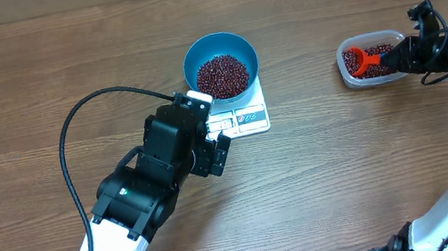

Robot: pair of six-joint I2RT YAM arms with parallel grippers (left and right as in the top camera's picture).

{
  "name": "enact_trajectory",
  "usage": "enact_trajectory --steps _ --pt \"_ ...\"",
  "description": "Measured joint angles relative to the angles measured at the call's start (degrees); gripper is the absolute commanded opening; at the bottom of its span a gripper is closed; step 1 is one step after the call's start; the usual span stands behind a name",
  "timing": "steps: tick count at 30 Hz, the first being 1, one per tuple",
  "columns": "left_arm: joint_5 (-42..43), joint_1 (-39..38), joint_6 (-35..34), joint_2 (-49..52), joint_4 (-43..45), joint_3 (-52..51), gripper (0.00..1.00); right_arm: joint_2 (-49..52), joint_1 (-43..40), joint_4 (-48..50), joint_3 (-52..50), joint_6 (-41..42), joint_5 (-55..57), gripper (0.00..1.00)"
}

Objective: Scoop item into bowl and weigh 150g on scale
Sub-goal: 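Drag the red scoop through the beans in the tub to fill it, then lift the filled scoop and carry it left over the blue bowl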

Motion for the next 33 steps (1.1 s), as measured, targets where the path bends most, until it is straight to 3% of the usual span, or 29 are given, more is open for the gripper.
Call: enact_trajectory --steps 33 --pt "0.00 0.00 0.00 0.00 0.00 0.00 1.00 0.87 -4.76 -2.82 -0.24 0.02 -13.84 0.04"
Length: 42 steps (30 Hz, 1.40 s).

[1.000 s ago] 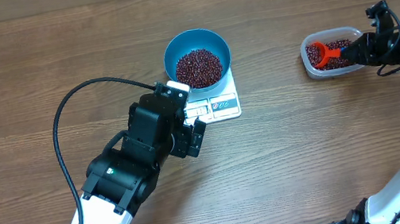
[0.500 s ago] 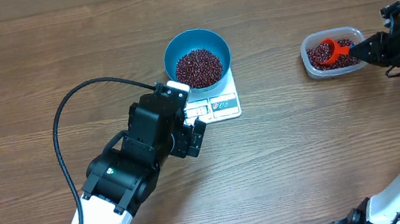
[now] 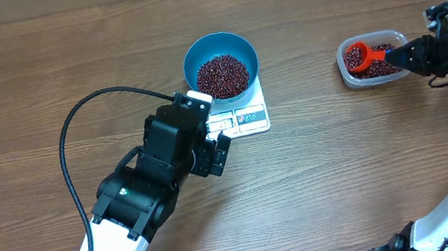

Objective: Scoop item into bowl and weigh 150g on scale
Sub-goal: 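Lift the filled scoop and carry it left over the blue bowl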

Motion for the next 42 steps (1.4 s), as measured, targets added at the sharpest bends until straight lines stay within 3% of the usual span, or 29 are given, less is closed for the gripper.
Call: enact_trajectory --steps 19,36,42 --pt "0.00 0.00 0.00 0.00 -0.02 0.00 1.00 0.00 -6.10 -4.33 0.00 -1.79 -6.54 0.04" --pt "0.00 0.00 0.00 0.00 0.00 0.00 1.00 0.00 -5.81 -16.28 -0.04 -8.46 -22.16 0.04" --pt "0.00 0.00 0.00 0.00 -0.02 0.00 0.99 0.00 -0.66 -16.70 -0.04 -11.08 -28.15 0.04"
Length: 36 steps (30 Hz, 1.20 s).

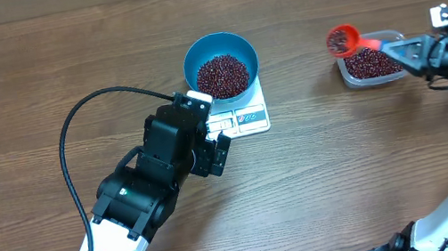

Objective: Scoop item into bowl and weigh 150g on scale
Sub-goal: 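Lift the filled scoop and carry it left over the blue bowl, then tilt the scoop to pour beans into the blue bowl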

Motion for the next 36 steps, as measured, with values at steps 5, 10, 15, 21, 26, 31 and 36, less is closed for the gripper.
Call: enact_trajectory --steps 5,10,15,21,26,31,36 --pt "0.00 0.00 0.00 0.00 0.00 0.00 0.99 0.00 7.13 1.53 0.00 -0.79 -2.91 0.04" --pt "0.00 0.00 0.00 0.00 0.02 0.00 1.00 0.00 13.92 4.00 0.00 -1.14 -4.02 0.04" --pt "0.00 0.00 0.00 0.00 0.02 0.00 0.99 0.00 19.34 7.41 0.00 -1.11 -4.83 0.04" --pt "0.00 0.00 0.00 0.00 0.02 0.00 0.99 0.00 24.61 16.39 -0.04 1.75 -5.84 0.04" --pt "0.00 0.00 0.00 0.00 0.02 -0.02 1.00 0.00 27.80 27.06 -0.17 8.61 -6.10 0.04" --pt "0.00 0.00 0.00 0.00 0.02 -0.02 1.00 0.00 30.18 38.03 -0.31 18.73 -3.48 0.04" --pt "0.00 0.02 0.00 0.00 0.02 -0.02 0.99 0.00 32.17 44.92 -0.50 27.12 3.30 0.04"
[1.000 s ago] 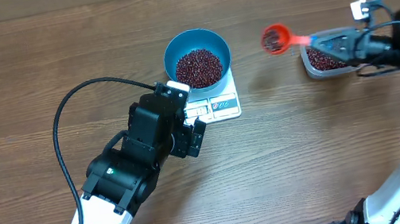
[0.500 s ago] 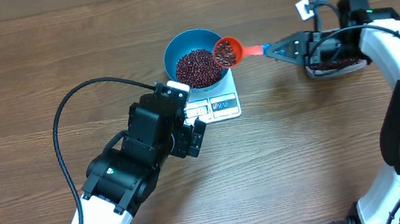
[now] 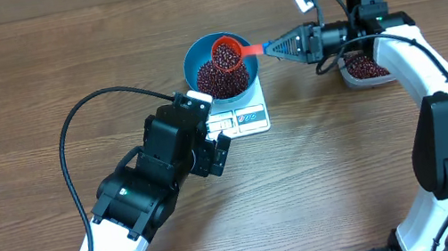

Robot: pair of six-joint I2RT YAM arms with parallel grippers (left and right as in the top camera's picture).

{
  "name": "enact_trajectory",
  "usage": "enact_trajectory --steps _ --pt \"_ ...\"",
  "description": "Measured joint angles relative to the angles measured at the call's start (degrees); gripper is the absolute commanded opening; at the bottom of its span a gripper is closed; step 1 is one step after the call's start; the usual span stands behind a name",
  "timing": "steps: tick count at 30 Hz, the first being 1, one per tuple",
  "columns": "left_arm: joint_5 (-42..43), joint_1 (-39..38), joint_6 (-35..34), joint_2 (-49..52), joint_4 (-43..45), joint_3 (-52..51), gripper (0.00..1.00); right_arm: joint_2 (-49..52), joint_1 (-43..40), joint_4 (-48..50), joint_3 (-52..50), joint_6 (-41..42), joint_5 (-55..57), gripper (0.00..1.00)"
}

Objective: Scoop item into bowl and weigh 150g on scale
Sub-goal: 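Tilt the scoop to pour beans into the blue bowl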

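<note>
A blue bowl (image 3: 193, 58) holding dark red beans (image 3: 218, 78) stands on a small white scale (image 3: 245, 118) at the table's middle. My right gripper (image 3: 275, 46) is shut on the handle of a red scoop (image 3: 227, 54), whose cup, filled with beans, hangs over the bowl's upper right part. A clear container (image 3: 366, 69) with more beans lies to the right, partly hidden under the right arm. My left gripper (image 3: 221, 154) rests just left of the scale's front; its fingers cannot be made out from above.
A black cable (image 3: 72, 131) loops from the left arm over the table's left side. The right arm (image 3: 409, 42) stretches from the right edge across the container toward the bowl.
My right gripper has carried the loaded scoop leftward, from above the container's left edge to over the blue bowl. The left arm has not moved.
The scoop lay low in the bean container in my right gripper at the first two moments. Then it was lifted, full of beans, at the container's left edge. Now it hangs over the bowl on the scale. The left arm stayed still throughout.
</note>
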Motion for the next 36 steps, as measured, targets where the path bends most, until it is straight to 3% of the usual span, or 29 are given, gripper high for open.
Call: enact_trajectory --steps 7,26,36 --pt "0.00 -0.02 0.00 0.00 -0.02 0.00 1.00 0.00 0.79 3.21 0.00 1.70 12.41 0.04" --pt "0.00 -0.02 0.00 0.00 0.00 0.00 0.99 0.00 1.86 3.65 0.00 -30.67 20.79 0.04" --pt "0.00 -0.02 0.00 0.00 -0.02 0.00 0.99 0.00 4.68 4.59 0.00 -40.59 20.87 0.04"
